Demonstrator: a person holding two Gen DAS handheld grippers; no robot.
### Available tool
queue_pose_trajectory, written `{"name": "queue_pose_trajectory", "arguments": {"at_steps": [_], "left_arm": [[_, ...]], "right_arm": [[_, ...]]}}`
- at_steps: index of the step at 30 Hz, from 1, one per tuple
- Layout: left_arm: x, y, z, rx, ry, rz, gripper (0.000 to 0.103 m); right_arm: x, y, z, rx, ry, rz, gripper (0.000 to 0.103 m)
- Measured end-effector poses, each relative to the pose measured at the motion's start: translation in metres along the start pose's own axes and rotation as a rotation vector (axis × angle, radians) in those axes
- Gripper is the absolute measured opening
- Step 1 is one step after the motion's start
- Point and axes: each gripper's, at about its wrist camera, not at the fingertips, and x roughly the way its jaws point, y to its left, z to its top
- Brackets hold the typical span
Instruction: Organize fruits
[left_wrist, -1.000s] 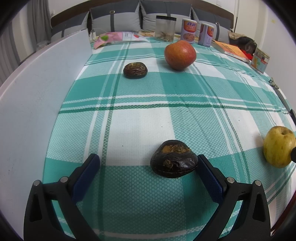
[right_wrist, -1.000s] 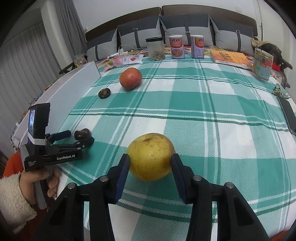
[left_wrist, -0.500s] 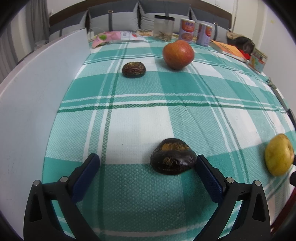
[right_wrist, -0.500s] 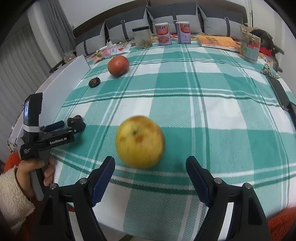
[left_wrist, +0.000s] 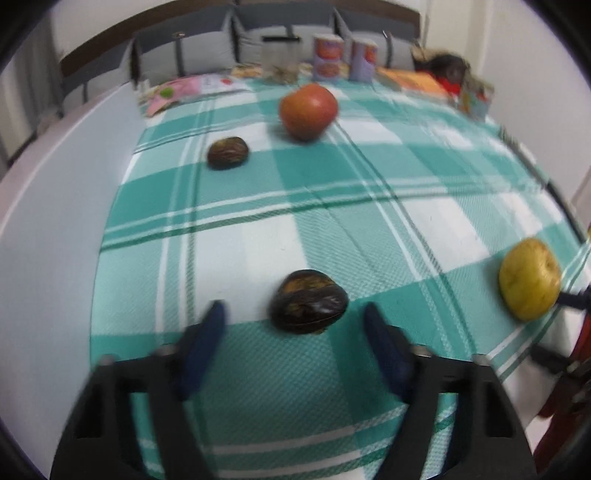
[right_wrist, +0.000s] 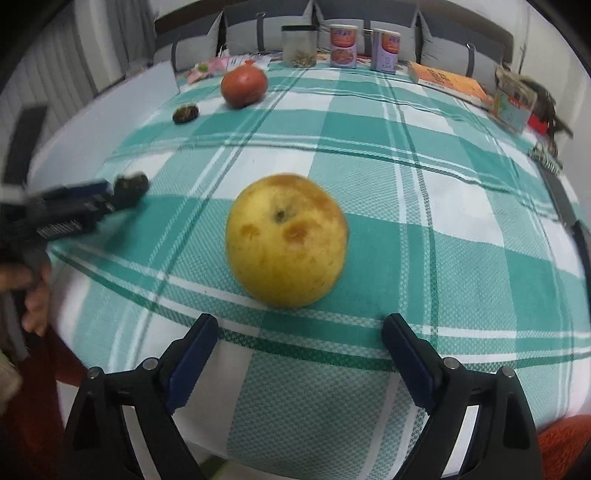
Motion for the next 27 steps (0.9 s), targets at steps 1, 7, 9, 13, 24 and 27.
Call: {"name": "queue_pose_trajectory", "arguments": {"at_steps": [1,7,9,13,24,27], "left_arm": [[0.002,-0.001,0.000,0.009,0.004,-0.008,0.048],[-0.004,0.002,0.001,-0.043,0.024,-0.048,0.042],[-0.007,0.005,0.000,-0.071,0.038,-0.060,0.042],[-0.012,0.013,-0.002,-0.133,0.064,-0.073,0.042],[-0.086,0.030,0.015,-0.242,-0.025,-0.202,0.041],[-0.132,0.059,0.029,-0.290,-0.095,-0.242,0.041]], "right_arm": [[-0.004,-0.004,0.002,0.024,-0.012,0.021,0.090],[-0.006,-0.006,0.025,0.054,-0.031,0.106,0.090],[-0.001,0.002,0.034,0.024,-0.024,0.097,0.090],[0.012,0.018,0.047,-0.051,0.033,0.025,0.079],[-0.008,0.011,0.069,0.097,0.087,0.229,0.065],[-0.027,0.037,0.099,0.108,0.061,0.354,0.065]]}}
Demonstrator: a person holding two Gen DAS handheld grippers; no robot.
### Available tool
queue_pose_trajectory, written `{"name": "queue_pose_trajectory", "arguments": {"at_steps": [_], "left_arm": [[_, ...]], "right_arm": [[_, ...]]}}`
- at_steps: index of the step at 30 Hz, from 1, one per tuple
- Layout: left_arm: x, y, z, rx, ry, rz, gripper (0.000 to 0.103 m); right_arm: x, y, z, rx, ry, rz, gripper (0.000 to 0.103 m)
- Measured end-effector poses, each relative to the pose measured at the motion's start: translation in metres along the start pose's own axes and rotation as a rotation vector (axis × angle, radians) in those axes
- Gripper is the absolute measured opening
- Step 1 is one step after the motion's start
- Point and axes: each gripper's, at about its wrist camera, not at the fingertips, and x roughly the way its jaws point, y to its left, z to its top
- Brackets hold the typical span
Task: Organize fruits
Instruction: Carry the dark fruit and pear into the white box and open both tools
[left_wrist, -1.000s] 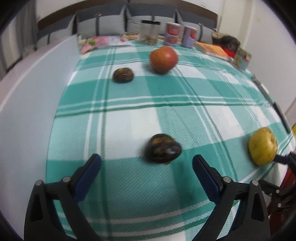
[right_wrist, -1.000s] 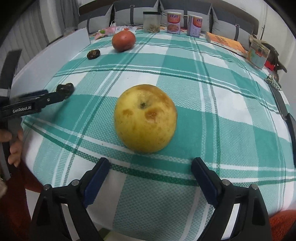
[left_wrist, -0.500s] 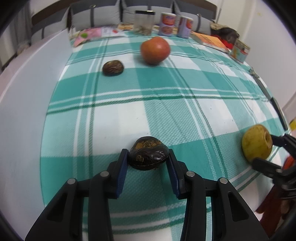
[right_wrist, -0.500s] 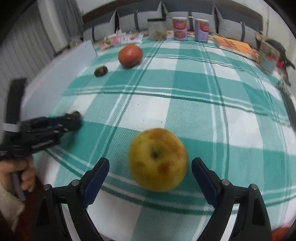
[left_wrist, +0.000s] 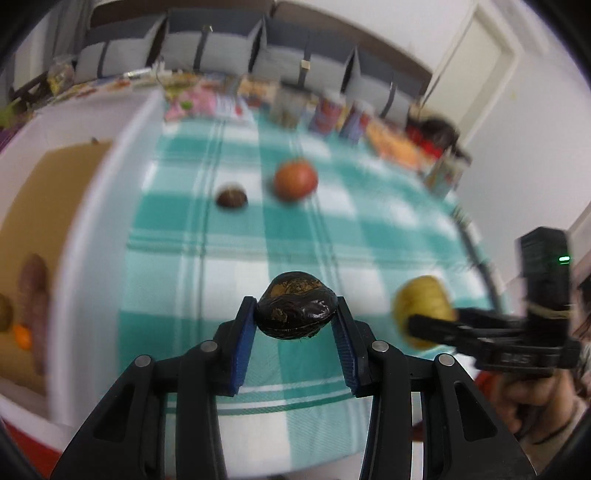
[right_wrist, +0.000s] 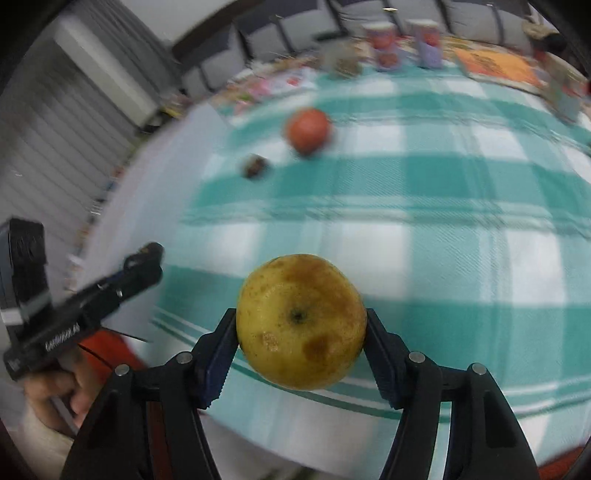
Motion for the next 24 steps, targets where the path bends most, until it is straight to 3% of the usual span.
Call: {"name": "queue_pose_trajectory", "arguments": {"at_steps": [4,7,12,17,21,24], "left_arm": [[-0.067,0.044,0.038,-0.036,-0.088,0.043,0.041],[-0.097,0.098,0.063,-0.087,-0.124,0.151,0.041],[-0.087,0.206,0.079,-0.235,-0.064,0.330,0.042],[-0.029,0.275,0.072,-0.331,0.094,0.430,0.042],[0.008,0.306,0.059,-0.402,0.215,0.457,0.042],[0.018,0.316,0.051,-0.432,0.274,0.478,0.044]], "right_arm": [[0.000,0.079,0.049,-0.095,-0.013,0.149,0.065],[0.012,0.153,0.082,-0.205,-0.008,0.229,0.065],[0.061,0.257,0.121,-0.367,0.029,0.264,0.065],[0.149,0.316,0.138,-0.484,0.142,0.170,0.065],[0.211,0.325,0.130,-0.567,0.240,0.052,0.065],[0.235,0.325,0.122,-0.614,0.286,0.000,0.065]]}}
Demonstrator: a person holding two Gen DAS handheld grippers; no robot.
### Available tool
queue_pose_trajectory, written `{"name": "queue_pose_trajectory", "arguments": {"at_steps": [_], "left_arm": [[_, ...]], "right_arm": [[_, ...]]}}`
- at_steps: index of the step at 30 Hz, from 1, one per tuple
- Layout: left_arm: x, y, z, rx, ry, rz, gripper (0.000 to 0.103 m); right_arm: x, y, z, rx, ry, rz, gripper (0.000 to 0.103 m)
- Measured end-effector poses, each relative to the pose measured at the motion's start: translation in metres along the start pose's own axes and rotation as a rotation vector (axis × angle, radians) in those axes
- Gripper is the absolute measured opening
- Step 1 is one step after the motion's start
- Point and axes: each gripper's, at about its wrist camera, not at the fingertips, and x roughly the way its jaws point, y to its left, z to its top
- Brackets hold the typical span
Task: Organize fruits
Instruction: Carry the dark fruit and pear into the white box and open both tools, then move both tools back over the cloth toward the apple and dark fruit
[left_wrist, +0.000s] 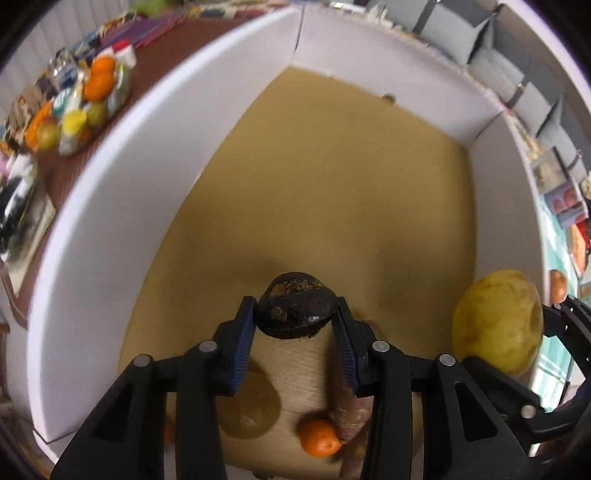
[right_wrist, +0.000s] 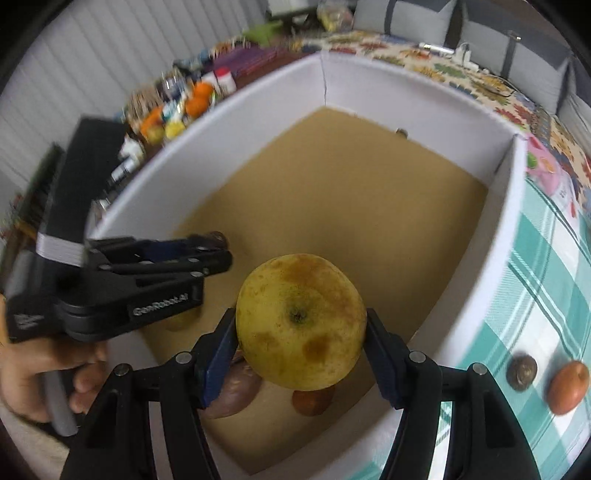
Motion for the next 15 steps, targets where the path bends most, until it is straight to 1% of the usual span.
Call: {"name": "queue_pose_trajectory", "arguments": {"at_steps": [2,4,5,7,8,9,11,12,13,15], "left_arm": [[0.003,0.003,0.001,-0.006,0.018,0.016,0.048],[0.003,0.004,0.001,-0.014,0.021,0.022,0.062],[-0.001,0.004,0.000,-0.017,0.011,0.027,0.063],[-0.014,0.005,-0.001,-0.026,-0.040,0.033,0.067],[-0.023,0.006,-0.003,-0.032,-0.071,0.030,0.069],[-0.039,0.005,-0.005,-0.038,-0.117,0.025,0.072],[-0.068,-0.003,-0.014,-0.032,-0.207,0.005,0.076],[-0.079,-0.011,-0.018,-0.023,-0.247,-0.004,0.081],[-0.093,-0.018,-0.025,-0.010,-0.292,-0.016,0.085],[-0.117,-0.037,-0.040,0.021,-0.369,-0.045,0.088]], "right_arm": [[0.012,0.002,-0.001,-0.032,0.032,-0.041,0.065],[0.018,0.004,-0.001,-0.056,0.050,-0.077,0.066],[0.019,0.004,-0.001,-0.062,0.039,-0.089,0.066],[0.008,0.002,-0.001,-0.053,-0.008,-0.094,0.071],[0.002,0.000,0.001,-0.044,-0.028,-0.095,0.078],[-0.012,-0.005,0.000,-0.028,-0.067,-0.095,0.082],[-0.038,-0.014,-0.001,-0.008,-0.136,-0.098,0.086],[-0.060,-0.022,-0.007,0.005,-0.189,-0.099,0.088],[-0.073,-0.024,-0.011,0.013,-0.220,-0.101,0.090],[-0.108,-0.039,-0.031,0.037,-0.303,-0.116,0.098]]}}
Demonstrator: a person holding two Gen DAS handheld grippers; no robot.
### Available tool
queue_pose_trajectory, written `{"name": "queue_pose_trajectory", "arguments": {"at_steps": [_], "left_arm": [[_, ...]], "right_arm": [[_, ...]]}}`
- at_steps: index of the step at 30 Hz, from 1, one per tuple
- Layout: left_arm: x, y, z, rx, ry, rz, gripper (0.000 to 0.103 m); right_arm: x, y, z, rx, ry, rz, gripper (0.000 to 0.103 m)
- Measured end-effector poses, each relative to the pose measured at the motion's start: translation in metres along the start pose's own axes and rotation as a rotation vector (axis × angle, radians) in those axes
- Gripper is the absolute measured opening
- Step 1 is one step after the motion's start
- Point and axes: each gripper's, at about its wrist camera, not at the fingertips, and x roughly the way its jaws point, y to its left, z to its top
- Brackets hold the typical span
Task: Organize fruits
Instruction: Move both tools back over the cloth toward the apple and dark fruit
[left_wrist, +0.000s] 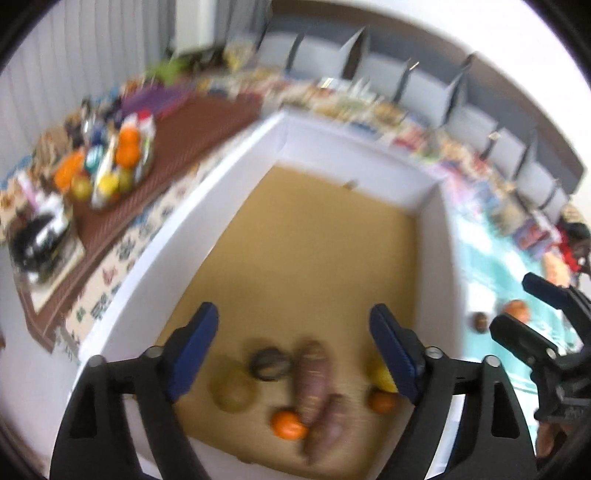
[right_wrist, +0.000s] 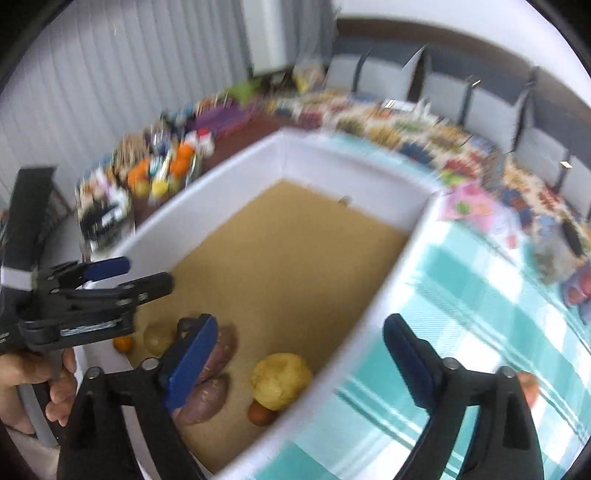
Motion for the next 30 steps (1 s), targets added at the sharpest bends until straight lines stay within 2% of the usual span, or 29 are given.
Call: {"name": "queue_pose_trajectory", "arguments": {"at_steps": [2,4,6,8,9,11,15,18,20,21,23,24,26,27,30], "left_arm": [[-0.027,-0.024,-0.009,0.039,-0.054,-0.054,0.091],[-0.050,-0.059,-0.029,0.086,-0.092,-0.137,0.094],[-0.065,-0.095,-0.051,0.148,-0.106,-0.199,0.096],[-0.072,-0.134,-0.079,0.220,-0.098,-0.261,0.097],[-0.069,-0.159,-0.099,0.260,-0.077,-0.307,0.098],[-0.046,-0.197,-0.135,0.321,-0.012,-0.345,0.098],[0.019,-0.253,-0.189,0.418,0.113,-0.336,0.097],[0.064,-0.291,-0.208,0.443,0.154,-0.310,0.097],[0.085,-0.314,-0.209,0.446,0.157,-0.297,0.097],[0.086,-0.325,-0.208,0.451,0.118,-0.267,0.098],[0.094,-0.342,-0.205,0.456,0.091,-0.286,0.100],[0.101,-0.355,-0.202,0.472,0.073,-0.277,0.102],[0.113,-0.375,-0.198,0.547,0.054,-0.224,0.103],[0.117,-0.385,-0.194,0.565,0.044,-0.225,0.103],[0.126,-0.391,-0.185,0.538,0.047,-0.234,0.103]], "right_arm": [[-0.031,-0.018,-0.016,0.023,-0.059,-0.036,0.101],[-0.053,-0.042,-0.048,0.042,-0.087,-0.093,0.101],[-0.068,-0.067,-0.089,0.065,-0.094,-0.162,0.101],[-0.079,-0.096,-0.147,0.111,-0.078,-0.242,0.101],[-0.081,-0.106,-0.168,0.131,-0.066,-0.267,0.101],[-0.082,-0.131,-0.218,0.183,-0.034,-0.325,0.101],[-0.086,-0.184,-0.299,0.337,0.017,-0.424,0.101],[-0.088,-0.217,-0.327,0.404,0.025,-0.511,0.101],[-0.091,-0.238,-0.336,0.436,0.018,-0.562,0.101],[-0.090,-0.245,-0.339,0.455,0.018,-0.575,0.101],[-0.087,-0.259,-0.345,0.505,0.025,-0.559,0.103],[-0.088,-0.267,-0.347,0.543,0.019,-0.527,0.103],[-0.088,-0.269,-0.348,0.550,0.017,-0.526,0.103],[-0.087,-0.268,-0.347,0.543,0.021,-0.534,0.103],[-0.086,-0.266,-0.349,0.546,0.019,-0.531,0.103]]}}
